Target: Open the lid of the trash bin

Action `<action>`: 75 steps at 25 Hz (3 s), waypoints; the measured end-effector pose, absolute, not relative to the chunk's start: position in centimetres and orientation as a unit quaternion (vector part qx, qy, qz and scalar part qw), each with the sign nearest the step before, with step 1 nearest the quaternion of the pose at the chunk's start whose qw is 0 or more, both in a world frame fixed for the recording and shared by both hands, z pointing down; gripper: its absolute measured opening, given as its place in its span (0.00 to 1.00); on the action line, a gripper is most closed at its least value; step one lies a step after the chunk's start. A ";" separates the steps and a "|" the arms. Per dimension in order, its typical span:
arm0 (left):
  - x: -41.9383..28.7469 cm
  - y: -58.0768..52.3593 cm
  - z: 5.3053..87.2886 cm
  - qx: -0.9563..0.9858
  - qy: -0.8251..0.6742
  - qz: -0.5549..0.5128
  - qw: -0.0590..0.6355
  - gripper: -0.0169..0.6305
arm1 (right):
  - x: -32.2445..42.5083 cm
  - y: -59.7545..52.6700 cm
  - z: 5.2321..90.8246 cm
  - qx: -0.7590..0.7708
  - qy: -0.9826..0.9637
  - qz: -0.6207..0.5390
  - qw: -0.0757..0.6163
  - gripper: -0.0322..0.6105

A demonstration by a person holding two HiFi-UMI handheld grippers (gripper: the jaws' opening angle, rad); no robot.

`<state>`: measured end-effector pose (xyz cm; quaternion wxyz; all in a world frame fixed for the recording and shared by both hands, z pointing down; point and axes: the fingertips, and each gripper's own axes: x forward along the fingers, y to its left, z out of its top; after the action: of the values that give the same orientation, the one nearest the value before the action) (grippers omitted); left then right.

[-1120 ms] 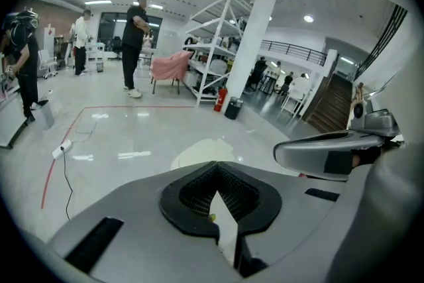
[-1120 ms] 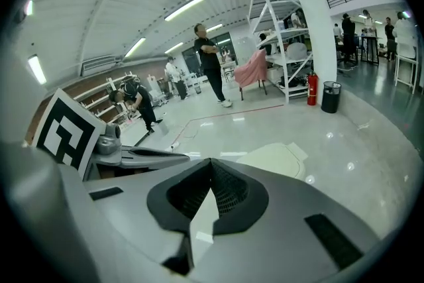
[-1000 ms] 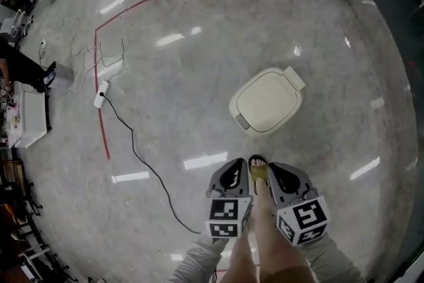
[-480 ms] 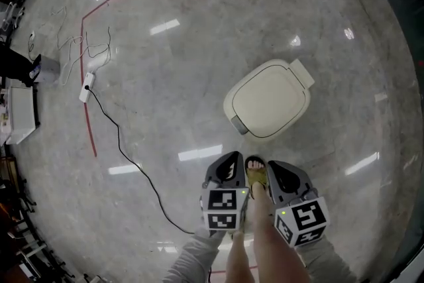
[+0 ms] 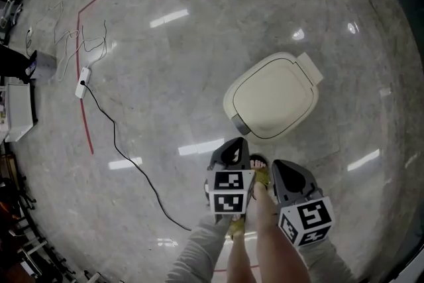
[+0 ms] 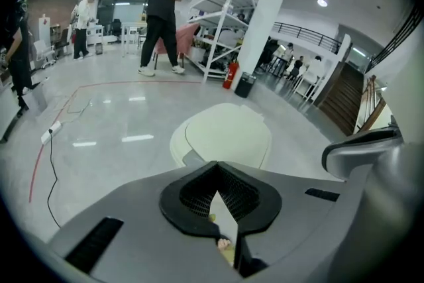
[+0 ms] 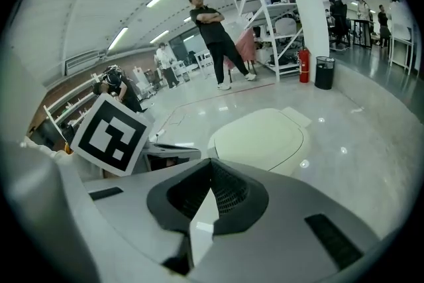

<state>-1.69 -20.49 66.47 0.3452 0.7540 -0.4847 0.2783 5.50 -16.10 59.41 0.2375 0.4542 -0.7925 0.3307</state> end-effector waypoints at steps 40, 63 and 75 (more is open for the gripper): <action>-1.4 -21.0 73.5 0.737 -0.449 0.354 0.360 0.03 | 6.0 -15.9 59.9 0.472 -0.777 0.347 0.230 0.04; -1.0 -21.1 72.7 0.739 -0.435 0.375 0.352 0.03 | 6.1 -16.2 59.2 0.474 -0.779 0.344 0.225 0.04; -0.5 -21.8 68.0 0.757 -0.444 0.338 0.340 0.03 | 6.5 -16.7 58.0 0.482 -0.780 0.336 0.217 0.04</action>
<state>-0.50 -21.76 68.00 0.3401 0.7572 -0.4439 0.3376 6.50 -16.67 57.97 0.2173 0.4822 -0.7795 0.3356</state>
